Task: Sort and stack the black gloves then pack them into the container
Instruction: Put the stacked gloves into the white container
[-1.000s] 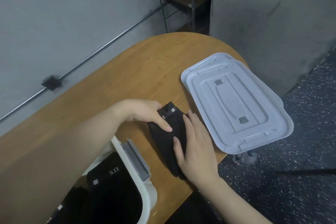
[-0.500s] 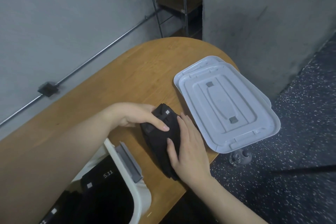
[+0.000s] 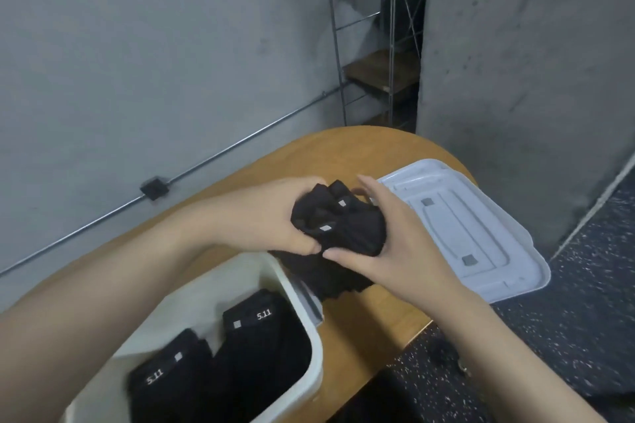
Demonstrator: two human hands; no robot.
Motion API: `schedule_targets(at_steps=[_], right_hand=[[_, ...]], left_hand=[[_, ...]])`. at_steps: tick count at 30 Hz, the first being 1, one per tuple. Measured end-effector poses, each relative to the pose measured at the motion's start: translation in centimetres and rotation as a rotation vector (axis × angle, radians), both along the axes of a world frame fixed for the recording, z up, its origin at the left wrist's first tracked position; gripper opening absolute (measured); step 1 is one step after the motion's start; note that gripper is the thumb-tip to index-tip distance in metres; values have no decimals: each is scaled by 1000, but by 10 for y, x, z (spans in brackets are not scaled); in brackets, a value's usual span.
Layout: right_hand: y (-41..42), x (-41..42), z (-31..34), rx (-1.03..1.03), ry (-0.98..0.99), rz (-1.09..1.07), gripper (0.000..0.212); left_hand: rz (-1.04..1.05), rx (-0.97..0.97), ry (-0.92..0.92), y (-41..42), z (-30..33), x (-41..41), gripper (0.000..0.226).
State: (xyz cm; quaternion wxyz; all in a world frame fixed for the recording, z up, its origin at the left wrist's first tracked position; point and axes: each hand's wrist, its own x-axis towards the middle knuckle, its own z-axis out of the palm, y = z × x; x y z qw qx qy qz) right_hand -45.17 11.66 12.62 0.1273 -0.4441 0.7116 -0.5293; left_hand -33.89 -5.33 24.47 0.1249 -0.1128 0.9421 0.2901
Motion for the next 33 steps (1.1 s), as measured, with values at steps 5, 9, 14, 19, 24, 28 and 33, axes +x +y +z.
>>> schedule_targets(at_steps=[5, 9, 14, 19, 24, 28, 33], right_hand=[[-2, 34, 58, -70, 82, 136, 43], [-5, 76, 82, -67, 206, 239, 30], [-21, 126, 89, -20, 252, 415, 30], [-44, 174, 72, 11, 183, 464, 29], [-53, 213, 49, 81, 6, 548, 16], [-56, 229, 35, 112, -57, 555, 17], [-64, 235, 27, 211, -221, 607, 21]], left_hand=[[10, -53, 193, 21, 37, 68, 40], [29, -138, 250, 26, 50, 123, 40], [142, -148, 261, 22, 50, 194, 48], [266, -231, 321, 17, 34, 251, 43], [383, -114, 311, 18, 1, 292, 37], [429, -47, 311, 18, -20, 312, 44], [456, 54, 311, 9, -25, 327, 51]])
